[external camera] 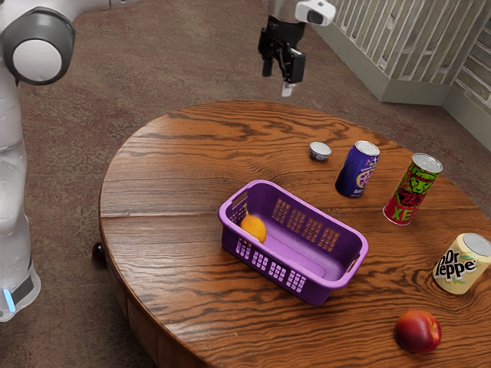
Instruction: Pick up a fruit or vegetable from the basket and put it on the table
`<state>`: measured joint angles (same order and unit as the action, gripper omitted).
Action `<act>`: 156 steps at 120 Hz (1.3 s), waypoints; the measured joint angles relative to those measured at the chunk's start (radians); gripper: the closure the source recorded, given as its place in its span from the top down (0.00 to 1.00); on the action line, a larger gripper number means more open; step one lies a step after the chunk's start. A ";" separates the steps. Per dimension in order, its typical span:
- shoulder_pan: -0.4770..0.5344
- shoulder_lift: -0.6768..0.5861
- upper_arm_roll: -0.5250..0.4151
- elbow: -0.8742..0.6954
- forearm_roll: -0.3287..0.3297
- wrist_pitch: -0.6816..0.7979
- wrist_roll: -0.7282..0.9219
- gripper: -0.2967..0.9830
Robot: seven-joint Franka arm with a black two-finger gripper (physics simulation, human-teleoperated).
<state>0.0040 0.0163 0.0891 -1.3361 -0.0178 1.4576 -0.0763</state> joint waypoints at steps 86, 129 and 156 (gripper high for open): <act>-0.008 0.007 -0.167 -0.072 0.054 -0.077 0.185 0.77; -0.169 -0.047 -0.197 -0.202 0.058 0.004 0.344 0.77; -0.102 -0.063 -0.196 -0.253 0.058 0.025 0.406 0.77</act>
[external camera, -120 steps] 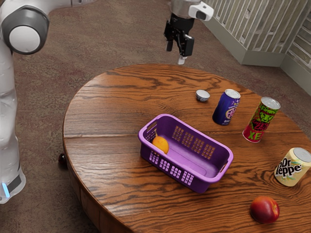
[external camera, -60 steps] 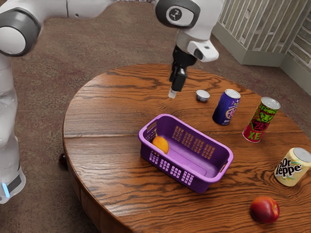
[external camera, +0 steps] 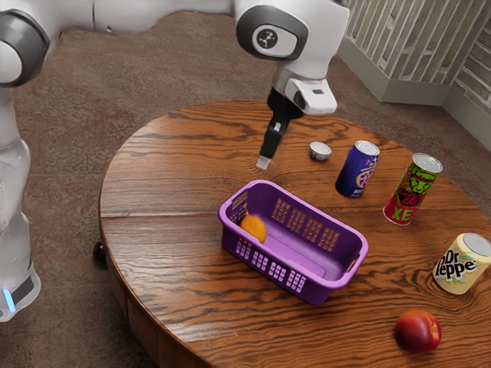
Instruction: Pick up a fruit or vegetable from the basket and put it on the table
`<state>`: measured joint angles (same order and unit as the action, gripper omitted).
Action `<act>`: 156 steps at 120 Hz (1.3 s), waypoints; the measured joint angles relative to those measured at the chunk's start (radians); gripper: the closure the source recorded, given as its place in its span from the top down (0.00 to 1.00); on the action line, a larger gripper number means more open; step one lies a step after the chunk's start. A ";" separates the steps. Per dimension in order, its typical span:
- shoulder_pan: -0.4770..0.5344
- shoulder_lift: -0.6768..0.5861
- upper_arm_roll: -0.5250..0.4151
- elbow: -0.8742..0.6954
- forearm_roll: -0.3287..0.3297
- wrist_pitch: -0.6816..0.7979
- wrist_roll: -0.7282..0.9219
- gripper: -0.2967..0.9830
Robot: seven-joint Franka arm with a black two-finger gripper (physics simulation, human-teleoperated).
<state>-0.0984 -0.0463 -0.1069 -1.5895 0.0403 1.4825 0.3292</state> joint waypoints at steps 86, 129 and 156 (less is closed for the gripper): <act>0.042 -0.078 -0.020 -0.245 -0.039 0.154 0.093 0.77; 0.041 -0.098 -0.035 -0.297 -0.062 0.194 0.111 0.77; 0.040 -0.092 -0.036 -0.316 -0.036 0.230 0.116 0.77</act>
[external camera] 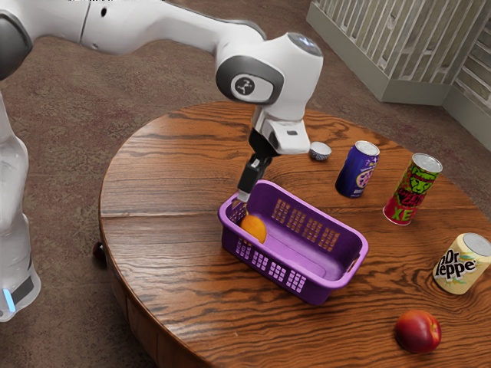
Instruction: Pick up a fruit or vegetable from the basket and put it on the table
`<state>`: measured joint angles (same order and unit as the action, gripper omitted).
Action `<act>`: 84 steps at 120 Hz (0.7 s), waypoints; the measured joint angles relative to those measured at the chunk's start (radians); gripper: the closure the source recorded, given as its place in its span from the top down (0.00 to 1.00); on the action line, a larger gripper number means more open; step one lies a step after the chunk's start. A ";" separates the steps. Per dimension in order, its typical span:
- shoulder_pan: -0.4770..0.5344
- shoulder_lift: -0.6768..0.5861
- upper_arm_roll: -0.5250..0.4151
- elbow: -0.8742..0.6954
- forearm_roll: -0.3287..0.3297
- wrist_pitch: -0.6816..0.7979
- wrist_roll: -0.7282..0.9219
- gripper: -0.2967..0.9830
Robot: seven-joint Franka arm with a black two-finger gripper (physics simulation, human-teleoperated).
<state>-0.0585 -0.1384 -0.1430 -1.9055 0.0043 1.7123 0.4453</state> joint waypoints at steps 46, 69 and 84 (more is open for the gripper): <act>-0.001 0.008 -0.034 -0.037 0.002 0.043 0.001 0.77; -0.001 0.020 -0.042 -0.058 -0.003 0.070 -0.001 0.77; 0.000 0.021 -0.041 -0.061 -0.004 0.082 -0.002 0.77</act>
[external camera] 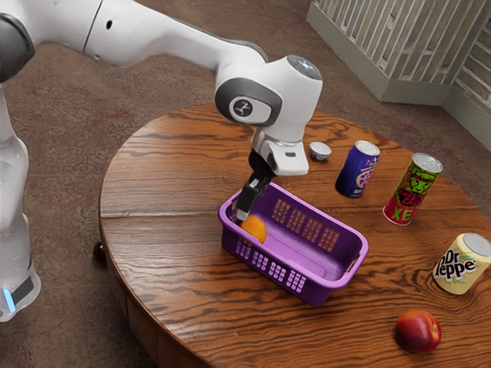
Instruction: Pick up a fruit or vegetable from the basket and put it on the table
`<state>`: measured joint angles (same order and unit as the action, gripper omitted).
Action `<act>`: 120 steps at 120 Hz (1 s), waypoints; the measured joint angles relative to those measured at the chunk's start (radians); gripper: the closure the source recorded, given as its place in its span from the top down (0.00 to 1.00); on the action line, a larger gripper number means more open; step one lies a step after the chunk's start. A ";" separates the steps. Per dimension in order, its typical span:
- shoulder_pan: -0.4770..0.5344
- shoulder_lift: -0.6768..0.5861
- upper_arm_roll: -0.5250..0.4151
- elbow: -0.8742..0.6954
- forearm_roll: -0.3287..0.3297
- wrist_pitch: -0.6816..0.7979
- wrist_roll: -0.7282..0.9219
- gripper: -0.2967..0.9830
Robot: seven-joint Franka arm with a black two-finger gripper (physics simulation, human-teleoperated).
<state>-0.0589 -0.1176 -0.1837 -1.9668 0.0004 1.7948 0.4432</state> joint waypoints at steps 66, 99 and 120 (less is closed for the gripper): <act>0.008 0.064 0.003 0.002 0.051 0.076 -0.019 0.77; 0.007 0.093 0.003 -0.003 0.052 0.090 -0.027 0.77; 0.007 0.115 0.003 -0.003 0.052 0.096 -0.030 0.77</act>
<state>-0.0516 -0.0030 -0.1804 -1.9700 0.0522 1.8905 0.4134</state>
